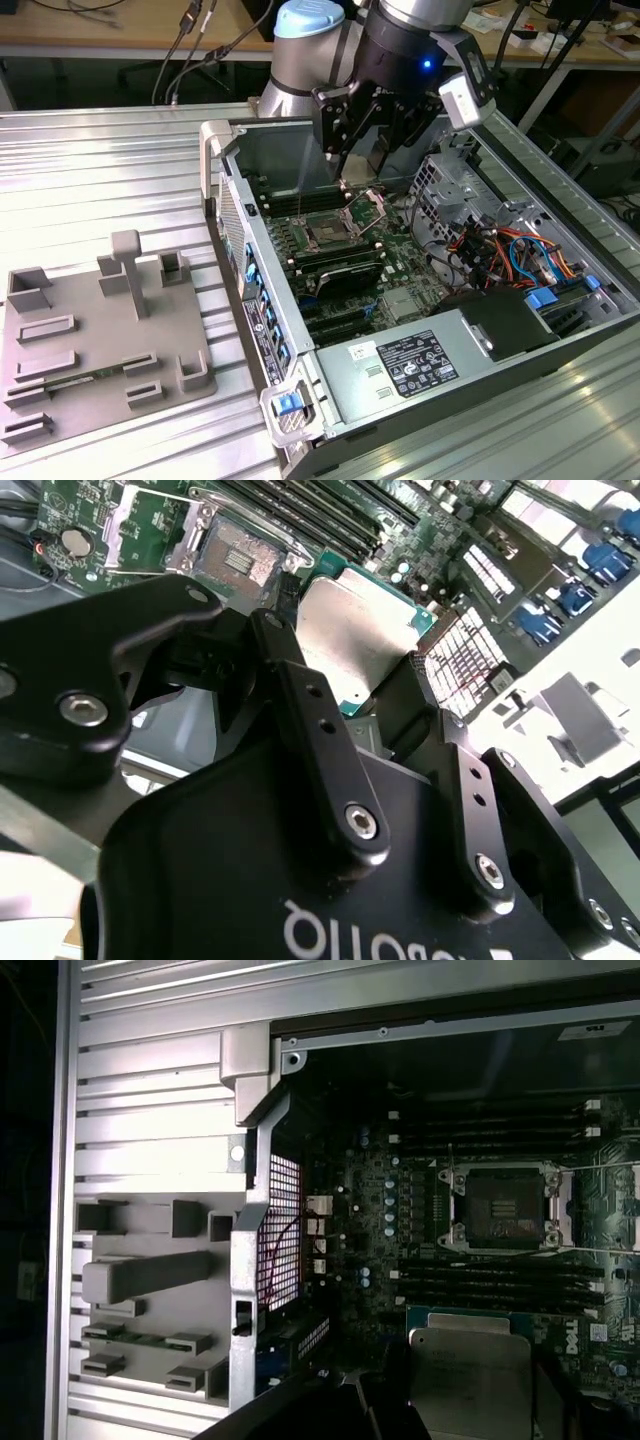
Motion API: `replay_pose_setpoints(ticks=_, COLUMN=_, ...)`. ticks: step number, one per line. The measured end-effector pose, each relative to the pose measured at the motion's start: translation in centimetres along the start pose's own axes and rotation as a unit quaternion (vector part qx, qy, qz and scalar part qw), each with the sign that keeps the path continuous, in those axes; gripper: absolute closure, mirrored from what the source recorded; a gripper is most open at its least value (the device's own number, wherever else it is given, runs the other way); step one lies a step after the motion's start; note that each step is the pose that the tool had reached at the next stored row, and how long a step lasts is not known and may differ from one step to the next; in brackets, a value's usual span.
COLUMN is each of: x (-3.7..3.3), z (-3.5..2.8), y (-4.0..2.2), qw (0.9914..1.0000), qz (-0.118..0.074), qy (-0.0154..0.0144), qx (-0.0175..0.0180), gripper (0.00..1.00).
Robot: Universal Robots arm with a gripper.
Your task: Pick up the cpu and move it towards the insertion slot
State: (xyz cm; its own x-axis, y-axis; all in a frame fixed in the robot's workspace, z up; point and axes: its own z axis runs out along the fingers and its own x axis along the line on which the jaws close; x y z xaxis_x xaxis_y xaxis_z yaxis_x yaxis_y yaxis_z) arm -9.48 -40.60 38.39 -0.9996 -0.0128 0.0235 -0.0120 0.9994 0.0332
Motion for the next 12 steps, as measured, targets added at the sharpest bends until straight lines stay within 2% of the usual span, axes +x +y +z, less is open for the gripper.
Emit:
replay_pose_setpoints(ticks=9, x=-0.7, z=0.24, y=0.81, qw=1.0, qz=0.0, qy=0.0, qx=0.0, gripper=0.45)
replay_pose_setpoints(ticks=12, x=-1.21, z=0.44, y=1.59, qw=1.0, qz=0.001, qy=0.0, qx=0.0, gripper=0.45)
